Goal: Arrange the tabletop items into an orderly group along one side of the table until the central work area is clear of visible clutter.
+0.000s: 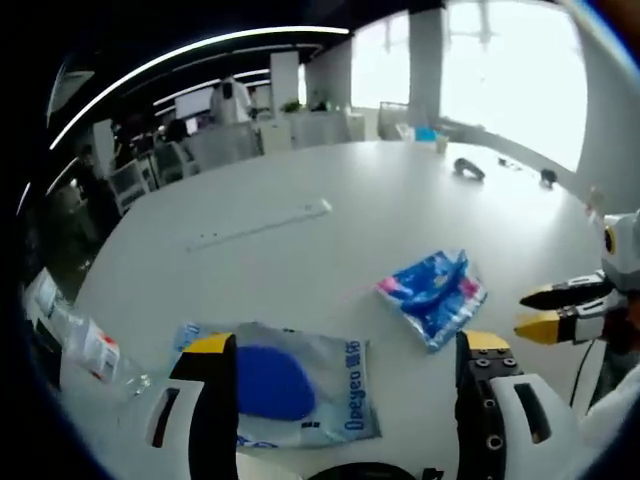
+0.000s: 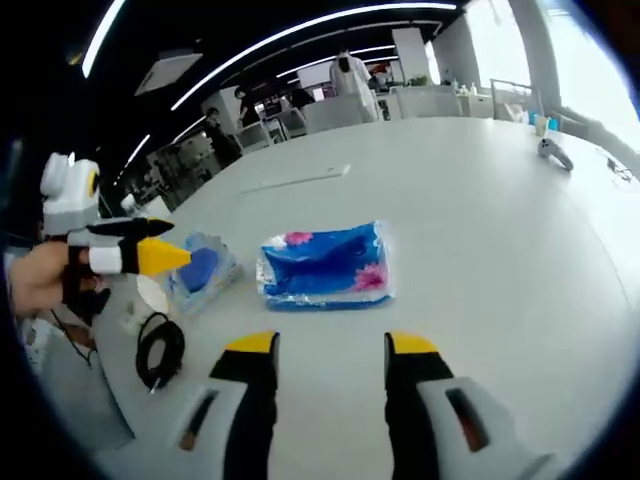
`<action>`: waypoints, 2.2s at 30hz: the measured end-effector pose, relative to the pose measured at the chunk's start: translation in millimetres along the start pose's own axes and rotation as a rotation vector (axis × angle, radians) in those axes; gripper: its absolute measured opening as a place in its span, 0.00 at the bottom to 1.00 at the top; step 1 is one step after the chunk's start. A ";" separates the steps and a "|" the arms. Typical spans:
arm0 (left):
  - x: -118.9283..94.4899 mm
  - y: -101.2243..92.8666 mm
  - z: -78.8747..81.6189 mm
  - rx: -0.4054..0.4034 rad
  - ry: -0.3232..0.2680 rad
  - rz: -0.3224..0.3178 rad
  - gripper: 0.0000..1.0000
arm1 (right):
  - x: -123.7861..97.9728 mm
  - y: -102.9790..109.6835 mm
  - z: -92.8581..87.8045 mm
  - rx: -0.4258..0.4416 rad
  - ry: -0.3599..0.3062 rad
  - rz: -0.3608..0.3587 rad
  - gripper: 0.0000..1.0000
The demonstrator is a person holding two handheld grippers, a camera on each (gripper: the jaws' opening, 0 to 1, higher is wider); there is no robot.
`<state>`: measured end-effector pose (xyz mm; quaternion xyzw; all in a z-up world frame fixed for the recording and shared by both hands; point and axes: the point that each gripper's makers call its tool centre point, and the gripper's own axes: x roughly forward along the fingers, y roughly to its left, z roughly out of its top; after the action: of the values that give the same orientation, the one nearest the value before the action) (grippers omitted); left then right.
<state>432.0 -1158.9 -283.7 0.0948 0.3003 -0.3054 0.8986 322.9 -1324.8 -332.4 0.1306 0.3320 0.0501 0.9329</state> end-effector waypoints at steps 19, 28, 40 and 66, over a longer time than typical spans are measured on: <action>-30.3 36.2 -10.5 0.016 0.024 -0.028 0.87 | -2.8 50.5 -16.0 0.070 0.019 -0.016 0.38; -42.6 71.1 -20.6 0.009 0.037 0.002 0.87 | 6.4 70.4 -19.9 0.058 0.038 0.003 0.37; -41.9 85.7 -29.2 -0.032 0.040 0.009 0.86 | 6.8 76.8 -24.4 0.031 0.066 0.002 0.37; -29.2 146.2 -44.6 -0.091 0.069 0.037 0.83 | 32.4 118.2 -14.5 -0.003 0.082 0.084 0.35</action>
<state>480.6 -1012.4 -303.9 0.0697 0.3429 -0.2713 0.8966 338.0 -1202.3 -330.2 0.1408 0.3642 0.0950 0.9157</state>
